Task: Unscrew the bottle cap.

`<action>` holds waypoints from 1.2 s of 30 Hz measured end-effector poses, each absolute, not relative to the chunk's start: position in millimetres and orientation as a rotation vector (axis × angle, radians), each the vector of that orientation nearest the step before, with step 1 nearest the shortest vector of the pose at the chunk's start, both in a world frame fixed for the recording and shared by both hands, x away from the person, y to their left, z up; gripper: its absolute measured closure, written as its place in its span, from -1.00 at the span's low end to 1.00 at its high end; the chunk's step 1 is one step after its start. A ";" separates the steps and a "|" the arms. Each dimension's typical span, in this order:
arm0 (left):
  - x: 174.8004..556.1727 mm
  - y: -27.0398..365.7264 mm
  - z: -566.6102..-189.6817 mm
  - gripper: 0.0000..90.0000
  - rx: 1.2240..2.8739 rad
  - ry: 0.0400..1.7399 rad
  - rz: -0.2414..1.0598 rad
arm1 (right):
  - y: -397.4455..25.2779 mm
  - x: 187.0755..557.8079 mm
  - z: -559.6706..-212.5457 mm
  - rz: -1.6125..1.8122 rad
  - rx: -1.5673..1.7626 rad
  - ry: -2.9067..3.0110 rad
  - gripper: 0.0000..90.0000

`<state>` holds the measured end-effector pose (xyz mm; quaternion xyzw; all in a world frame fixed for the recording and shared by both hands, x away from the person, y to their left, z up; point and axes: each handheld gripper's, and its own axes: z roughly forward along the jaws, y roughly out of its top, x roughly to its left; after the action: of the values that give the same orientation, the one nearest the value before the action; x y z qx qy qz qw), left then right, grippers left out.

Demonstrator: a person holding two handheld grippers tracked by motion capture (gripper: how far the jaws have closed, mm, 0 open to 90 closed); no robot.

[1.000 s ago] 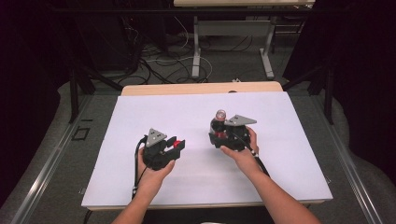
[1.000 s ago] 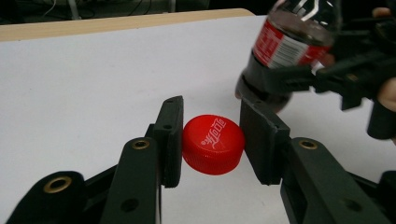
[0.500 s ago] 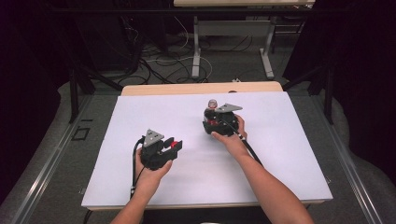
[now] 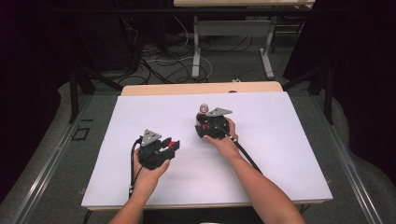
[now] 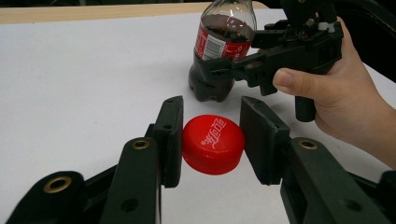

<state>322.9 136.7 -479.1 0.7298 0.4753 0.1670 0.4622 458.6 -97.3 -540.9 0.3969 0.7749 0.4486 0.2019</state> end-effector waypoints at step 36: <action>334.0 130.4 -493.1 0.37 1.827 1.190 0.387 | -109.5 442.3 -537.3 1.290 1.250 2.163 -0.79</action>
<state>334.0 130.4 -493.1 0.7378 0.4807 0.1564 0.4473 442.3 -109.5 -537.3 0.4386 0.7588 0.4527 0.1641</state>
